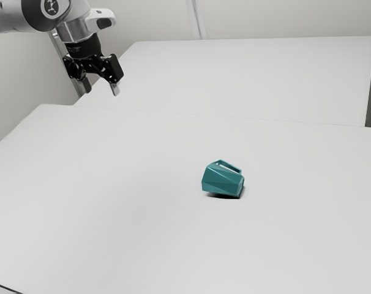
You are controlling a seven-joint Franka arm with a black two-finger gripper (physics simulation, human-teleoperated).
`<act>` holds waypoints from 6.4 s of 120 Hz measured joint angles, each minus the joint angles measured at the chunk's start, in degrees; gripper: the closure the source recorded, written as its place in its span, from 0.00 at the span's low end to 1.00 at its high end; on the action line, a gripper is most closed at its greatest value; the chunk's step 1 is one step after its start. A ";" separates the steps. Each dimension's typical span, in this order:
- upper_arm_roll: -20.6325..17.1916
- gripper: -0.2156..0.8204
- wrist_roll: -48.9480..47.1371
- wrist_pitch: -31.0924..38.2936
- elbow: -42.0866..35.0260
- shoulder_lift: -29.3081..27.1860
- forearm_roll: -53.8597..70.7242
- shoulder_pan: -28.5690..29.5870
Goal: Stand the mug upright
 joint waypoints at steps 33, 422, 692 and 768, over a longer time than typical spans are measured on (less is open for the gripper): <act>-0.02 0.23 0.19 0.91 -0.35 0.14 -2.40 0.59; 1.39 0.95 52.28 28.78 -26.36 19.26 -72.11 -5.74; 1.45 0.97 -0.43 46.59 -43.91 -1.35 -5.36 -3.94; 1.38 0.79 -2.77 46.76 -43.97 -1.18 -6.02 -4.15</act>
